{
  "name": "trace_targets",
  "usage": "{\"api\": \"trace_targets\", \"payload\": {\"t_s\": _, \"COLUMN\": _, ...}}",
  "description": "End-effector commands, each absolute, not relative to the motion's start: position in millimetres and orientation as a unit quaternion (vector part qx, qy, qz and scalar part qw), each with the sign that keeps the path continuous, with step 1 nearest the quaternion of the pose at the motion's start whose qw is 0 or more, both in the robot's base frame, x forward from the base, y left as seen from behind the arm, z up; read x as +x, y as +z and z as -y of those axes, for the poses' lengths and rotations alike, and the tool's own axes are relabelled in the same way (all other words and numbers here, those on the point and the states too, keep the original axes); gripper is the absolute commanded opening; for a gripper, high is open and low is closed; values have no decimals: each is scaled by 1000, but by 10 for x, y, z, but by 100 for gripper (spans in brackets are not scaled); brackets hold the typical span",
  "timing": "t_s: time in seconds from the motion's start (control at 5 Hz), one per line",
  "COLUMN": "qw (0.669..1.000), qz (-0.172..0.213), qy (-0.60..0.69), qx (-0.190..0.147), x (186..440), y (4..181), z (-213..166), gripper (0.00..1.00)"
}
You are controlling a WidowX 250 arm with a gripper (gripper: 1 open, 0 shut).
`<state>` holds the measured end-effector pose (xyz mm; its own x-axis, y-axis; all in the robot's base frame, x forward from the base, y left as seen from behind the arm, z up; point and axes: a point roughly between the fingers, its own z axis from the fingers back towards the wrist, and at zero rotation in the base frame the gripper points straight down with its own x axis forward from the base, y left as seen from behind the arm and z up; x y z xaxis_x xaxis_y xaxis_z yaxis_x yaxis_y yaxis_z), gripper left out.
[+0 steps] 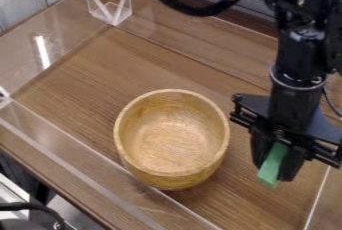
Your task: Remove the green block from inside the brown bowl and put it on the table
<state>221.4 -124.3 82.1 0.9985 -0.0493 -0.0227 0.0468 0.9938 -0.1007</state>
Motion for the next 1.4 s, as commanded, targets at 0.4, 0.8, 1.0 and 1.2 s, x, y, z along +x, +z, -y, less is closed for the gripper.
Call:
{"api": "trace_targets", "payload": {"t_s": 0.4, "qw": 998, "qz": 20, "qy": -9, "qx": -63, "x": 2262, "y": 837, "z": 1209, "gripper": 0}}
{"api": "trace_targets", "payload": {"t_s": 0.8, "qw": 998, "qz": 23, "qy": -4, "qx": -63, "x": 2282, "y": 769, "z": 1211, "gripper": 0}}
{"api": "trace_targets", "payload": {"t_s": 1.0, "qw": 998, "qz": 23, "qy": -3, "qx": -63, "x": 2301, "y": 728, "z": 1207, "gripper": 0}}
{"api": "trace_targets", "payload": {"t_s": 1.2, "qw": 998, "qz": 23, "qy": 0, "qx": -62, "x": 2319, "y": 692, "z": 1197, "gripper": 0}}
